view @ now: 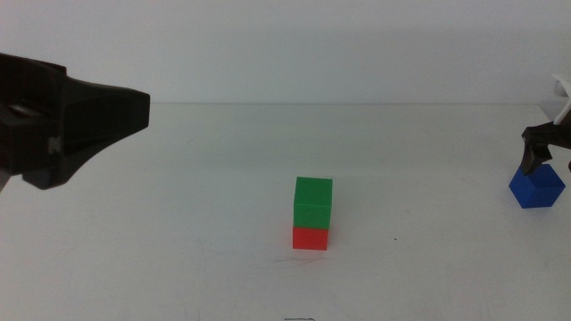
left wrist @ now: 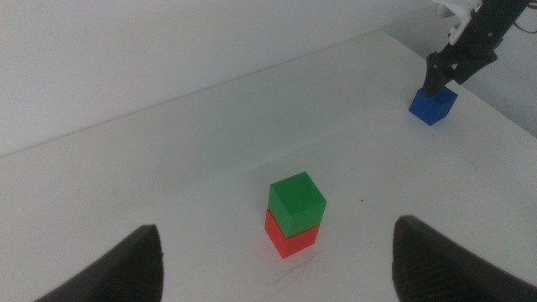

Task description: Stack red cubes first, then green, then blue cubes in a specific spot.

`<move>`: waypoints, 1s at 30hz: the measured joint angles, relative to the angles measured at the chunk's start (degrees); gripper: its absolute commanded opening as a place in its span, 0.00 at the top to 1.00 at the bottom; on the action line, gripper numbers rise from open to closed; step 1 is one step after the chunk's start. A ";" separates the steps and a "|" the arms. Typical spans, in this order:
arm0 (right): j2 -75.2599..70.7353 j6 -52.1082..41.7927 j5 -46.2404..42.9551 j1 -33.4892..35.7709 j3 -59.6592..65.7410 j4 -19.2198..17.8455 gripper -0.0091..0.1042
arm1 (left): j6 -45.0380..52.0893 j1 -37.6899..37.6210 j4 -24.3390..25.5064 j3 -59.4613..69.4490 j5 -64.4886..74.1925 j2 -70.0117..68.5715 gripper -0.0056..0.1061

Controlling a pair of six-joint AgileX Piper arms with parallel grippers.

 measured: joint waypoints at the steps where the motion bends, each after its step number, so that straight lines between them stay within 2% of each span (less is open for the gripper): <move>1: 0.22 -0.03 -0.29 0.00 0.00 -0.06 0.28 | 0.00 0.00 0.00 0.00 0.00 0.00 0.11; 12: 2.92 -0.14 -1.74 0.00 -0.06 -0.18 0.28 | 0.00 0.00 0.00 0.00 0.00 0.00 0.11; 15: 3.76 -0.14 -1.80 0.00 -0.06 -0.28 0.31 | 0.00 0.00 0.00 0.00 0.00 0.00 0.11; 18: 4.36 -0.19 -1.86 0.00 -0.06 -0.35 0.44 | 0.00 0.00 0.00 0.00 0.00 0.00 0.11; 21: 4.54 -0.16 -1.78 0.05 -0.06 -0.35 0.69 | 0.00 0.00 0.00 0.00 0.00 0.00 0.11; 23: 4.54 -0.16 -1.27 0.05 -0.16 -0.14 0.90 | 0.00 0.00 0.00 0.00 0.00 0.00 0.11; 24: 4.47 -0.16 -0.89 0.05 -0.16 0.01 0.93 | 0.00 0.00 0.00 0.00 0.00 0.00 0.11; 30: -1.24 0.89 2.92 0.12 0.52 2.74 0.93 | 0.00 0.00 0.00 0.00 0.00 0.00 0.11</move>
